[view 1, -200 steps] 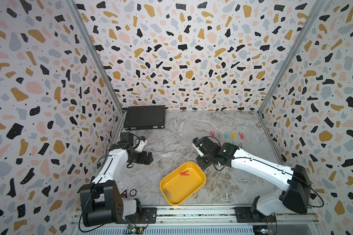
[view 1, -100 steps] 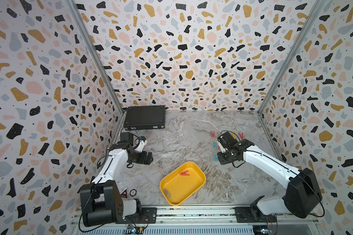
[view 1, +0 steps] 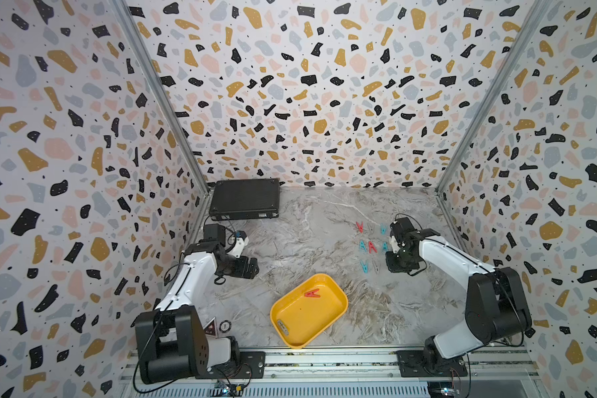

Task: Take the clothespins out of the storage box
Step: Place the clothespin at the center of the board.

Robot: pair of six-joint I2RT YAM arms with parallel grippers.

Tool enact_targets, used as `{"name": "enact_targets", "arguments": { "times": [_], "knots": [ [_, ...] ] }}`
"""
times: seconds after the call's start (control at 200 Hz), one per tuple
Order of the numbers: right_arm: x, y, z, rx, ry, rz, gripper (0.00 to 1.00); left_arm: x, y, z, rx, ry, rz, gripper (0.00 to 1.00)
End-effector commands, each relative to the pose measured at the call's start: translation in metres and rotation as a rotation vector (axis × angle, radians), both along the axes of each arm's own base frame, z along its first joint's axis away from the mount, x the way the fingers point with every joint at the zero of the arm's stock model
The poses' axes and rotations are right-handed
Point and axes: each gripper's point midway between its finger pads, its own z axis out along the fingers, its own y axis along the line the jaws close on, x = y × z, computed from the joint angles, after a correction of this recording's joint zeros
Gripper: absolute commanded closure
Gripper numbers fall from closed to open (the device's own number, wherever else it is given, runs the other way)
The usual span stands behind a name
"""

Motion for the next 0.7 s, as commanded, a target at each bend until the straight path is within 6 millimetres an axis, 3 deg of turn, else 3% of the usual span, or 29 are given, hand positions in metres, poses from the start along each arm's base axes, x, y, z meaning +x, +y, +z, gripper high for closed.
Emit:
{"name": "enact_targets", "arguments": {
  "times": [0.0,0.2,0.696],
  "knots": [
    [0.008,0.005,-0.002,0.016,-0.002,0.014,0.87,-0.001,-0.002,0.0,-0.016,0.001,-0.001,0.0],
    [0.014,0.01,-0.02,0.033,0.018,-0.003,0.85,-0.001,-0.002,0.001,-0.018,0.001,-0.002,0.0],
    [0.016,0.002,-0.038,-0.014,0.044,-0.031,0.81,-0.001,-0.002,0.001,-0.018,0.001,-0.001,0.0]
  ]
}}
